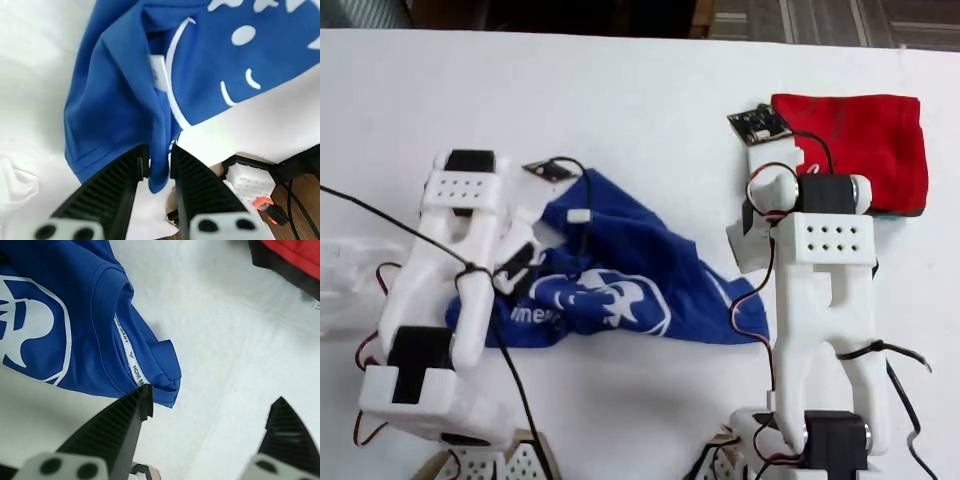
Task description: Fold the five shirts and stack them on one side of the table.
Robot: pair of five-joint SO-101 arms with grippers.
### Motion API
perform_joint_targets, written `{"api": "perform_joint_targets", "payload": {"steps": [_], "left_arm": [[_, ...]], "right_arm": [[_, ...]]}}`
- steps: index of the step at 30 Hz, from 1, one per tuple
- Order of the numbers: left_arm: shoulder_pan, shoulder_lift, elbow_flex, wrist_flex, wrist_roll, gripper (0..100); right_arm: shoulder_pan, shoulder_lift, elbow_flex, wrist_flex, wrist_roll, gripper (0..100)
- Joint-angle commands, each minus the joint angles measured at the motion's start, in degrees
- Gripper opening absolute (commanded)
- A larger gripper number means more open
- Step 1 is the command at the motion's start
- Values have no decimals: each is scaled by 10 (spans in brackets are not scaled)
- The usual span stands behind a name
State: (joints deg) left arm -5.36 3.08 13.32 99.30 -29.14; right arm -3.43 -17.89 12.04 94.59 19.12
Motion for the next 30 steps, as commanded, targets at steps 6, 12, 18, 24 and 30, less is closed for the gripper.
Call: {"api": "perform_joint_targets", "payload": {"steps": [6, 12, 18, 24, 30], "left_arm": [[-42, -9, -44, 11, -2, 26], [-140, -9, -137, 29, -12, 27], [-228, -9, -119, 29, -81, 27], [-267, -9, -80, 25, -109, 27], [-287, -5, -80, 25, -116, 27]], "right_arm": [[-4, -24, -4, -6, -2, 355], [-1, -21, -6, -58, -54, 355], [-94, 35, -40, -128, -78, 354], [-173, 255, -293, -87, -79, 354], [-220, 507, -606, -29, -79, 354]]}}
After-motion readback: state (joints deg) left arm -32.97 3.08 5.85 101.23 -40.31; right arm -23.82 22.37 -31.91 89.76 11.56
